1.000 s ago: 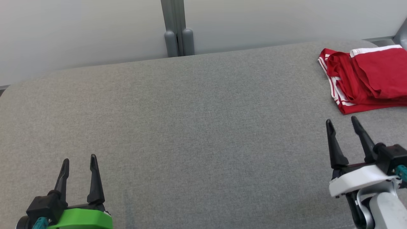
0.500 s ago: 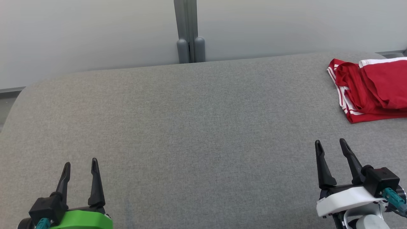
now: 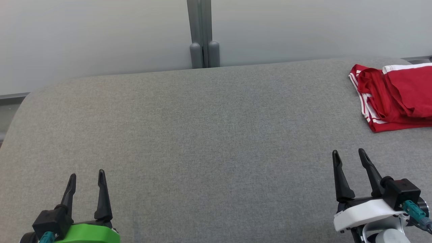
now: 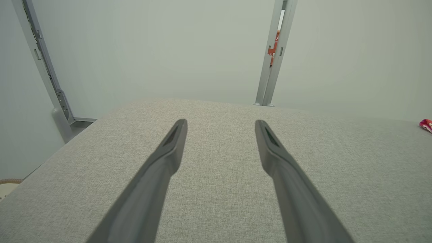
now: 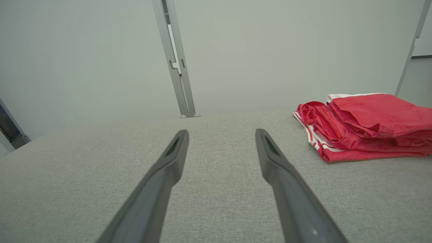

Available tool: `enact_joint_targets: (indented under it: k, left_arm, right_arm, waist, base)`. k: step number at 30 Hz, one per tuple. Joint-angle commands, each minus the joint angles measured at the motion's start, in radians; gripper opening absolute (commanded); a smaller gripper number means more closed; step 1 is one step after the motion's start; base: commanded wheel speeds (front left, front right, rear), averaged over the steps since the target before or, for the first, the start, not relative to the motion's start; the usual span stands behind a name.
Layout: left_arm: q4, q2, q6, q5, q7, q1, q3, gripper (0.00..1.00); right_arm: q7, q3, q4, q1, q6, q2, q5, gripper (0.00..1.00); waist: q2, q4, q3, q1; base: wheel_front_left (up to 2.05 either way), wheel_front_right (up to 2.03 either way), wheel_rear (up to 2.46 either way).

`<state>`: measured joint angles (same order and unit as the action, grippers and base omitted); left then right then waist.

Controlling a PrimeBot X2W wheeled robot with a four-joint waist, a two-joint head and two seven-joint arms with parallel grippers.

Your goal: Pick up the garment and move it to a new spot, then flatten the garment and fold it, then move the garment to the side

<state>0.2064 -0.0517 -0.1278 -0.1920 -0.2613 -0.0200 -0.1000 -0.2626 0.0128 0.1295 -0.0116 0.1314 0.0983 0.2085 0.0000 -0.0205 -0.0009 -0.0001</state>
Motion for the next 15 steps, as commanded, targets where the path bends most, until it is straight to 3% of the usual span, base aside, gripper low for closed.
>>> enact_joint_targets:
  k: [1, 6, 7, 11, 15]
  left_arm:
    - [0.002, -0.001, -0.002, -0.005, -0.005, -0.007, -0.002, 1.0]
    - [0.0, -0.001, -0.003, -0.02, -0.005, -0.014, -0.001, 1.0]
    - [0.0, 0.0, -0.001, -0.012, 0.0, 0.0, 0.001, 0.0]
    - [0.036, 0.007, -0.001, -0.016, 0.007, -0.003, 0.003, 0.0]
    - [0.042, 0.007, -0.001, -0.093, 0.033, 0.01, -0.003, 0.0]
  right_arm:
    - [-0.003, 0.001, 0.004, -0.004, -0.002, 0.0, -0.007, 1.0]
    - [-0.003, 0.007, 0.009, 0.0, -0.002, -0.003, -0.007, 1.0]
    - [0.0, 0.007, 0.007, 0.0, 0.0, -0.001, 0.0, 0.0]
    - [0.002, 0.009, 0.038, -0.012, 0.0, -0.007, 0.006, 0.0]
    - [0.021, 0.004, 0.04, -0.006, 0.0, -0.008, 0.085, 0.0]
  waist:
    - [0.0, 0.001, -0.001, 0.0001]
    - [0.0, 0.0, -0.002, 0.0001]
    - [0.0, 0.0, -0.002, 0.0001]
    - [0.0, 0.0, -0.002, 0.0001]
    - [0.0, 0.001, -0.002, 0.0001]
  base:
    - [0.0, 0.0, 0.0]
    - [0.0, 0.0, 0.0]
    - [0.0, 0.0, 0.0]
    - [0.0, 0.0, 0.0]
    - [0.0, 0.0, 0.0]
